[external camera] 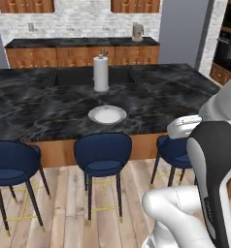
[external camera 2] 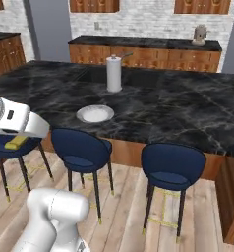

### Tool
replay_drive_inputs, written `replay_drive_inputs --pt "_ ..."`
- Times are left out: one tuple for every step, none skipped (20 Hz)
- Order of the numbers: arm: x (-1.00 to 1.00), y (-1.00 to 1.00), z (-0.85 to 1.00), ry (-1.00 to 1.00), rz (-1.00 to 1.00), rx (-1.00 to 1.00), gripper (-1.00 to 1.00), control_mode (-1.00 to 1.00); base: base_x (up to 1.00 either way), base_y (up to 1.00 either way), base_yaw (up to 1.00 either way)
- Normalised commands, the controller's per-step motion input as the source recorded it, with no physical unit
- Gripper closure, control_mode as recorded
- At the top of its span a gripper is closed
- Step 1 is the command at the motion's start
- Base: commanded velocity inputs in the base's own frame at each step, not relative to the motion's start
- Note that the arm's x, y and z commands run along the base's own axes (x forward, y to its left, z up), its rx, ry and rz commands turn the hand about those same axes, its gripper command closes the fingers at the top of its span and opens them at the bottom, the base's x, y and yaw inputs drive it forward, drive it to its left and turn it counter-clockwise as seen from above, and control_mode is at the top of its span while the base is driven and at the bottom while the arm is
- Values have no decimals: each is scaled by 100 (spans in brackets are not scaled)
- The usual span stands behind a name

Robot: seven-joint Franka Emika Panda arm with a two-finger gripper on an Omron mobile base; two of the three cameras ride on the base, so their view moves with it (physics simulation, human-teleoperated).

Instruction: Retrieve the butter from the fridge and place it on a plate on the dining table. Then retrieve the butter knife by the fridge and place it near the plate.

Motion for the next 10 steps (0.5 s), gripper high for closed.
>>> replay_drive_inputs --pt "0 0 0 0 0 0 100 100 65 92 -58" --pt "0 0 0 0 0 0 100 100 67 89 -57" --pt "0 0 0 0 0 0 100 100 71 88 -52" --pt "0 0 0 0 0 0 100 100 74 80 -46" --pt "0 0 0 0 0 0 100 100 75 76 -41" --pt "0 0 0 0 0 0 100 100 76 69 -35" --pt "0 0 0 0 0 0 100 100 76 61 -31" --pt "0 0 0 0 0 0 100 100 72 50 -24" --pt "0 0 0 0 0 0 100 100 66 40 -19" --pt "0 0 0 0 0 0 100 100 61 34 -16"
